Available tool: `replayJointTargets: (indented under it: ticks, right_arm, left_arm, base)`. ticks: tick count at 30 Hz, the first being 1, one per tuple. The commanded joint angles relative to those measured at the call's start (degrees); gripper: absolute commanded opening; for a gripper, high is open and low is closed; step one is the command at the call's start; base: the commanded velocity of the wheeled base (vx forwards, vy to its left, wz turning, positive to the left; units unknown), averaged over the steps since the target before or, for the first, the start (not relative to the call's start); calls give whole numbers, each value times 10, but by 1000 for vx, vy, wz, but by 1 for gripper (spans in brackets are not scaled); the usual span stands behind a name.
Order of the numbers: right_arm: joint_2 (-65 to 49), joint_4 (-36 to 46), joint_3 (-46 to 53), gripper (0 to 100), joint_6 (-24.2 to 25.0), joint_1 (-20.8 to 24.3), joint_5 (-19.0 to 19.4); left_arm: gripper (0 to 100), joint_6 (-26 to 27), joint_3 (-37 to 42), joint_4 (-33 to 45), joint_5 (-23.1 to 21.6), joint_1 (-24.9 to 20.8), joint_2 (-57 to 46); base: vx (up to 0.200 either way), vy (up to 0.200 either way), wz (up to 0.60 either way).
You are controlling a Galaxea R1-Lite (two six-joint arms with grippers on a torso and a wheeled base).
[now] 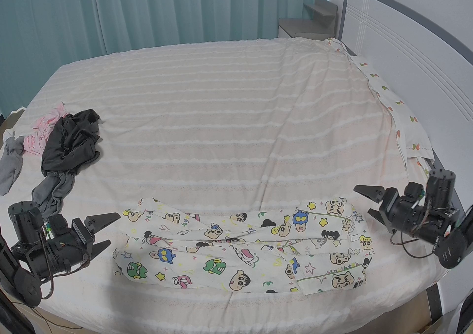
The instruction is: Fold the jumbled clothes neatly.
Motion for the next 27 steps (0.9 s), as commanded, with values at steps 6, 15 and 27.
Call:
replayJointTargets:
  ticks: [6,15,27]
  right_arm:
    - [-138,3,113,100,83,-8,6]
    - [-106,-1,119,100,83,-13,13]
    - [-105,-1,122,100,82,-13,20]
  left_arm:
    - [100,47,5,26,107,-105,-45]
    - [100,45,6,75,94,-108,-77]
    - [100,47,6,82,83,-106,-77]
  base:
    - [0,0,0]
    - [-111,89,0]
    - [0,200,0]
